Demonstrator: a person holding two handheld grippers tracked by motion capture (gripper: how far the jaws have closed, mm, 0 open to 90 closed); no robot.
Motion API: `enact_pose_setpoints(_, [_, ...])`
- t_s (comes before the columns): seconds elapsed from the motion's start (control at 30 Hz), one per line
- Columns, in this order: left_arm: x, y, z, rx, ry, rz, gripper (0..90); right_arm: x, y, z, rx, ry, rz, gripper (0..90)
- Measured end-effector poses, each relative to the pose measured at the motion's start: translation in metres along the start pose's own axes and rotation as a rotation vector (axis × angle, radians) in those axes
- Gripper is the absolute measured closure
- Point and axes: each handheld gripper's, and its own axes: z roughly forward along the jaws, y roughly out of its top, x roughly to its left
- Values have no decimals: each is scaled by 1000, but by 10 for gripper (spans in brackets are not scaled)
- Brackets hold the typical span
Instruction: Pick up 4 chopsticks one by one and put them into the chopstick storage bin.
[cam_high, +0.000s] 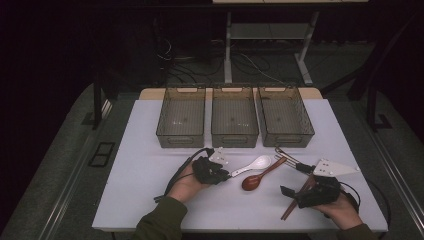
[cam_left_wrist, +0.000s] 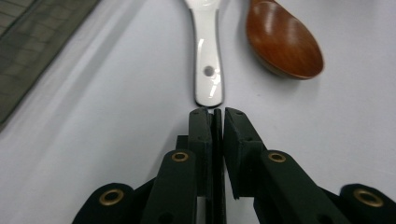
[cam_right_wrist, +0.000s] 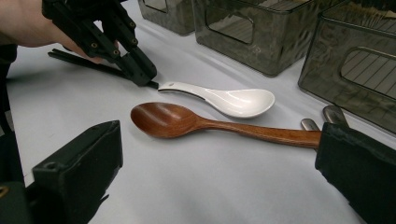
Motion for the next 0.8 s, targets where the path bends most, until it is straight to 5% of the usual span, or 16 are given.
enact_pose_setpoints(0.07, [1, -1, 0, -5, 26, -21, 807, 0, 0, 0, 1, -1, 0, 10])
enact_pose_setpoints(0.3, [3, -1, 0, -8, 10, -31, 786, 0, 0, 0, -1, 0, -2, 10])
enact_pose_setpoints(0.8, [4, -8, -27, -153, 6, -110, 489, -1, 0, -1, -10, 9, 5, 10])
